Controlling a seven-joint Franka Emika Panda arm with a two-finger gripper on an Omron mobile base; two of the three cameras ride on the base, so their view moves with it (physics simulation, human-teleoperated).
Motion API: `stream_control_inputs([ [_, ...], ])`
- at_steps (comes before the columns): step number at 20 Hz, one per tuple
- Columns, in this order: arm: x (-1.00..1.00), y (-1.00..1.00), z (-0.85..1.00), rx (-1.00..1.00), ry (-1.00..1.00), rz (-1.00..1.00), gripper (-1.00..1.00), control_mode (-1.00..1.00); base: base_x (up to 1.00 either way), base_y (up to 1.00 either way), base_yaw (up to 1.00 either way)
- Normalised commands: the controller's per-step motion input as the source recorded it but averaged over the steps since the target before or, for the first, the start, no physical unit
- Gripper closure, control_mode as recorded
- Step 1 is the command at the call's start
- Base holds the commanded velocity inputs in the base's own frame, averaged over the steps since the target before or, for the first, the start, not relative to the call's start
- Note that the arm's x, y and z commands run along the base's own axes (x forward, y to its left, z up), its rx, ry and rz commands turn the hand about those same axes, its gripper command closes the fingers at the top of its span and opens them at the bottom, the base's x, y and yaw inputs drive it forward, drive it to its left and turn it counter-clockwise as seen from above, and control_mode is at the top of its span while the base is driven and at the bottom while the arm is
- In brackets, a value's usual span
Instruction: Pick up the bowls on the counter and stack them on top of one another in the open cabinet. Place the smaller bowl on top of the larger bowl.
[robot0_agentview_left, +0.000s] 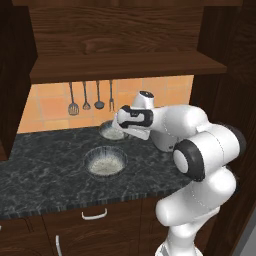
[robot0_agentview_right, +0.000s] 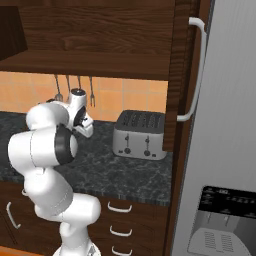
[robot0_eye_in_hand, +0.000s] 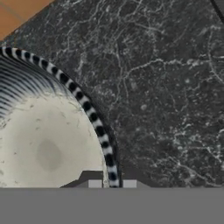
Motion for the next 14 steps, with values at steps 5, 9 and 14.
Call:
stream_control_inputs([
  [5,-0.46,0.09,-0.08,0.02,0.09,0.0,1.0,-1.0,0.0,0.0,0.0],
  [9,-0.39,0.18,-0.08,0.0,0.05,0.0,1.0,-1.0,0.0,0.0,0.0],
  [14,-0.46,0.29,0.0,0.0,0.03,0.0,1.0,-1.0,0.0,0.0,0.0],
])
